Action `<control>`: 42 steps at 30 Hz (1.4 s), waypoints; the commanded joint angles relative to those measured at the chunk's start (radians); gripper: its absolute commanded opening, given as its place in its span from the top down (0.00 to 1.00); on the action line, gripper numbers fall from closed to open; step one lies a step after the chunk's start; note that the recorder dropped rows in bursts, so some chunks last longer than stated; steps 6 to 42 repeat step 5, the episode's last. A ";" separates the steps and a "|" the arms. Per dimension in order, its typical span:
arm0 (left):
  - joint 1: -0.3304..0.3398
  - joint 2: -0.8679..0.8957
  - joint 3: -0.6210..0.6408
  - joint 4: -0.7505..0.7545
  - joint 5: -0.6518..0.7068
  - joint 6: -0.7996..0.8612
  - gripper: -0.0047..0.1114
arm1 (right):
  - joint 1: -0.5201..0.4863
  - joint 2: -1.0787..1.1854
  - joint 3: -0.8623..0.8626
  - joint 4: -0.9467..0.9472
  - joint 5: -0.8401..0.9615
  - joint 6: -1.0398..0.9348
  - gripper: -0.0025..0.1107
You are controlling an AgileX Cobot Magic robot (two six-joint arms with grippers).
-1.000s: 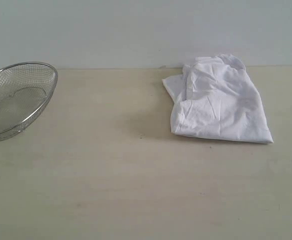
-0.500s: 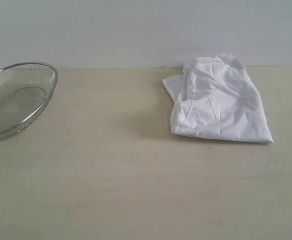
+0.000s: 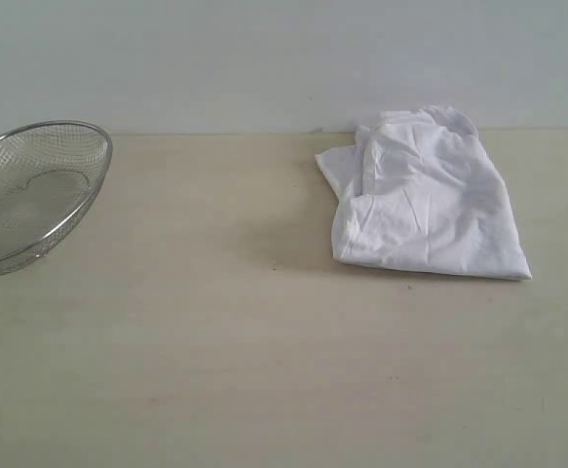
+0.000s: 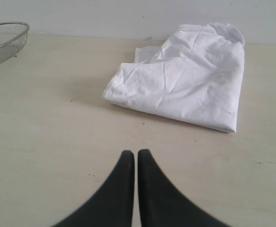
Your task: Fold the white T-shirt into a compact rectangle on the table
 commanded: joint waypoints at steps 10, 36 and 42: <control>0.001 -0.003 0.003 0.001 -0.001 -0.010 0.92 | 0.002 0.003 -0.001 -0.002 -0.006 0.004 0.98; 0.001 -0.003 0.003 0.001 -0.001 -0.010 0.92 | 0.002 0.003 -0.001 -0.002 -0.006 0.004 0.98; 0.001 -0.003 0.003 0.001 -0.001 -0.010 0.92 | 0.002 0.003 -0.001 -0.002 -0.006 0.004 0.98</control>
